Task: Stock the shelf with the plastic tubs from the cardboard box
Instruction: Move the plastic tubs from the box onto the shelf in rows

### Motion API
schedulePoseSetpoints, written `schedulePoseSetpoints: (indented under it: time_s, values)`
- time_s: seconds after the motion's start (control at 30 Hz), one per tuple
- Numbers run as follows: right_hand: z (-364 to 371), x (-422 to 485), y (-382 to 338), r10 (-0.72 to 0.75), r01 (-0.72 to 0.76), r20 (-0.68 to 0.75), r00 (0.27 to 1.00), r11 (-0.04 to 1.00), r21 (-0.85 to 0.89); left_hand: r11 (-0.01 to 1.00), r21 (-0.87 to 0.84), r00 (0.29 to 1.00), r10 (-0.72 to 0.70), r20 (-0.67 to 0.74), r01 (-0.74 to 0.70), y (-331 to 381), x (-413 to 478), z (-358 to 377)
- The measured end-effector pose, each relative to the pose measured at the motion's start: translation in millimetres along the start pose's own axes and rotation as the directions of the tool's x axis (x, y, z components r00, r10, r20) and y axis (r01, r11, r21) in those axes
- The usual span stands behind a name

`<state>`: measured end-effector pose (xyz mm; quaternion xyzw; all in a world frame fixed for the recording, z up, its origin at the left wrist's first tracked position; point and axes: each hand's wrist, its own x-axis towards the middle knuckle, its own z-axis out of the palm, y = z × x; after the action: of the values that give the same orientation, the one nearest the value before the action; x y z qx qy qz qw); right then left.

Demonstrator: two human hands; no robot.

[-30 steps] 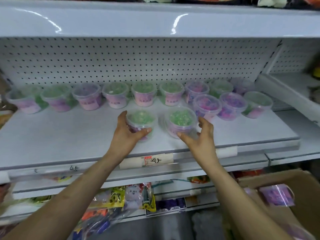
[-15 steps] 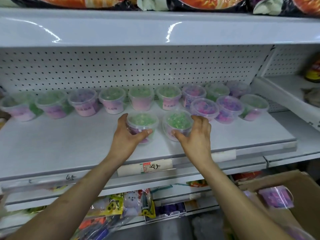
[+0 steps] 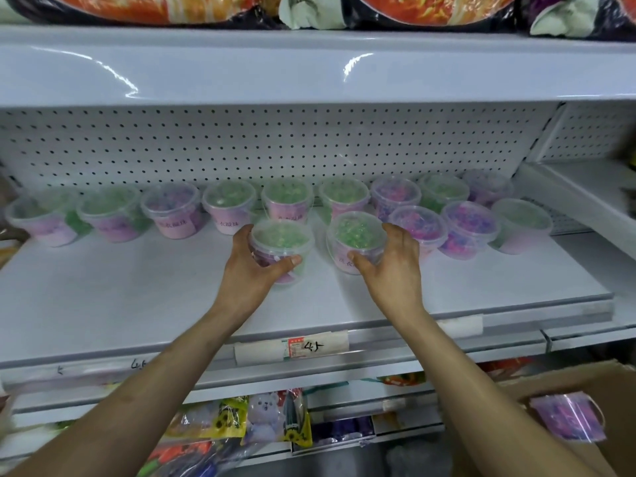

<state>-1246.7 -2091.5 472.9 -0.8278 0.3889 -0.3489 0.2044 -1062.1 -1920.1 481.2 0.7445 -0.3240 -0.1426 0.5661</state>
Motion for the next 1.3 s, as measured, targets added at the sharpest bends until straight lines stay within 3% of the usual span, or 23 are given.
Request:
schedulePoseSetpoints:
  time_s: [0.37,0.53,0.63,0.8,1.03,1.13,1.3]
  values:
    - [2,8,-3,0.004,-0.004,0.017,1.0,1.0,0.018,1.0,-0.019,1.0,0.005,0.007,-0.004,-7,15,4]
    - [2,1,-20,-0.202,0.207,-0.094,0.975,0.977,0.047,0.998,-0.057,0.998,-0.027,0.064,0.031,-18,13,9]
    - [7,5,-33,-0.299,0.295,0.017,0.954,0.948,0.119,0.998,-0.051,0.997,-0.02,0.073,0.024,-21,15,10]
    - [31,-6,-46,-0.34,0.29,0.24,0.91,0.931,0.22,0.998,-0.062,0.993,-0.001,0.121,0.008,-23,13,6]
    - [36,-3,-42,-0.303,0.267,0.284,0.909,0.95,0.16,1.0,-0.023,0.975,-0.005,0.224,0.011,-30,7,-15]
    - [28,-1,-38,-0.296,0.273,0.199,0.934,0.952,0.135,0.998,0.053,0.974,0.025,0.225,-0.038,-33,10,-27]
    - [12,3,-15,-0.202,0.189,-0.116,0.973,0.976,-0.112,0.993,0.109,0.959,0.017,0.282,-0.05,-26,20,-30]
